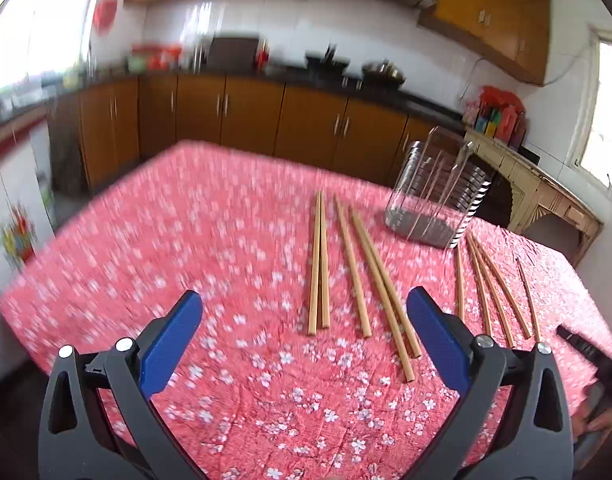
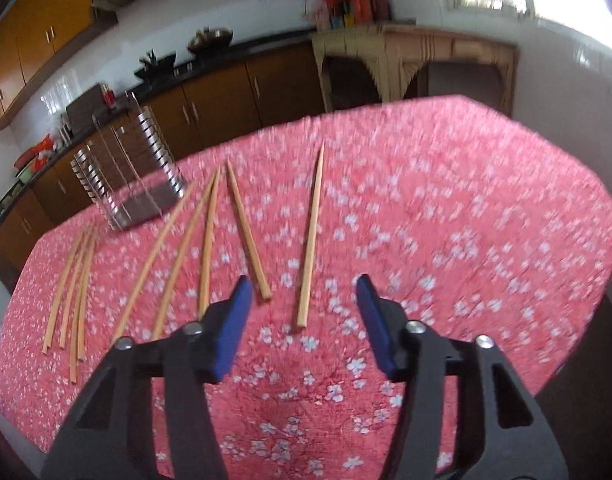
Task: Organize utensils
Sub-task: 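Close the right gripper on one wooden chopstick while the left gripper grasps another, then lift both held chopsticks and carry them over the wire chopstick holder, then open both grippers to drop the chopsticks into the wire holder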
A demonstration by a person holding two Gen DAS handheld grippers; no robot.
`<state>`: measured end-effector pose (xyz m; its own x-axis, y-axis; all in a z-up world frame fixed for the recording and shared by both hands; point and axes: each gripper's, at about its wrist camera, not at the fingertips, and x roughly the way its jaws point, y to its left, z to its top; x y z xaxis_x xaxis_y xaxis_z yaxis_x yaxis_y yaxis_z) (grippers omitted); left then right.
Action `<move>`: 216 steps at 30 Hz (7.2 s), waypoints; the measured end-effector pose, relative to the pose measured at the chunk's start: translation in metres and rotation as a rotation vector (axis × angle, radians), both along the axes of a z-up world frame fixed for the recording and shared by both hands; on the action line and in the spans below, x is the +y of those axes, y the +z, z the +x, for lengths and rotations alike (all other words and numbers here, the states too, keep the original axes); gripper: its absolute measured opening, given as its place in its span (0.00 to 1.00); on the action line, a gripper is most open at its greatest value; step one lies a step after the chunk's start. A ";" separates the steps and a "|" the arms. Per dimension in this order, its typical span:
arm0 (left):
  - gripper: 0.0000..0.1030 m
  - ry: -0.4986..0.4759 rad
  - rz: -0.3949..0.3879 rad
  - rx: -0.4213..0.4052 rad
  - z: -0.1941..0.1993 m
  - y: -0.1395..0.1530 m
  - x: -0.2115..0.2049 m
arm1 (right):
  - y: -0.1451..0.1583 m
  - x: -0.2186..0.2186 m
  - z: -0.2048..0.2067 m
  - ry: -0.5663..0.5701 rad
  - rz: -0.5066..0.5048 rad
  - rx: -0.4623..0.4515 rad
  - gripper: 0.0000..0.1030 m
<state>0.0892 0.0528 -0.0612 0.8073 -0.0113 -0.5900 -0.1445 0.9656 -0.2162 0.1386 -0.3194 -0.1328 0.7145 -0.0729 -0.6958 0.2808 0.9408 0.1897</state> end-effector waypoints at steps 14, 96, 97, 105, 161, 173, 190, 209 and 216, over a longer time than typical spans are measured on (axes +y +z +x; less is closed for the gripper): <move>0.95 -0.002 0.005 0.126 0.032 -0.032 0.017 | -0.027 -0.010 0.048 -0.044 -0.073 0.114 0.08; 0.06 -0.177 0.168 0.221 0.103 -0.061 0.009 | -0.011 -0.036 0.063 -0.078 -0.071 0.046 0.07; 0.06 -0.175 0.169 0.204 0.100 -0.057 0.010 | -0.007 -0.036 0.060 -0.079 -0.076 0.032 0.07; 0.06 -0.165 0.185 0.029 0.072 -0.021 0.016 | 0.028 -0.025 0.040 -0.072 -0.148 -0.104 0.07; 0.06 -0.071 0.109 -0.446 0.083 0.171 0.008 | 0.274 0.000 0.028 0.082 -0.067 -0.674 0.07; 0.06 -0.106 0.009 -0.556 0.139 0.236 -0.053 | 0.327 0.071 0.097 0.216 -0.085 -0.755 0.07; 0.06 -0.113 0.079 -0.401 0.218 0.170 -0.095 | 0.250 0.082 0.198 0.264 -0.042 -0.554 0.07; 0.34 -0.024 0.079 -0.294 0.177 0.162 -0.034 | 0.219 0.020 0.144 0.099 -0.051 -0.435 0.34; 0.54 -0.010 0.166 -0.299 0.128 0.128 -0.006 | 0.153 -0.001 0.106 0.067 -0.055 -0.298 0.34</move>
<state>0.2168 0.0468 0.0668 0.9453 0.0559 -0.3214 -0.0885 0.9922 -0.0877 0.2447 -0.3204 0.0203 0.8908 -0.0507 -0.4516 0.1578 0.9664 0.2029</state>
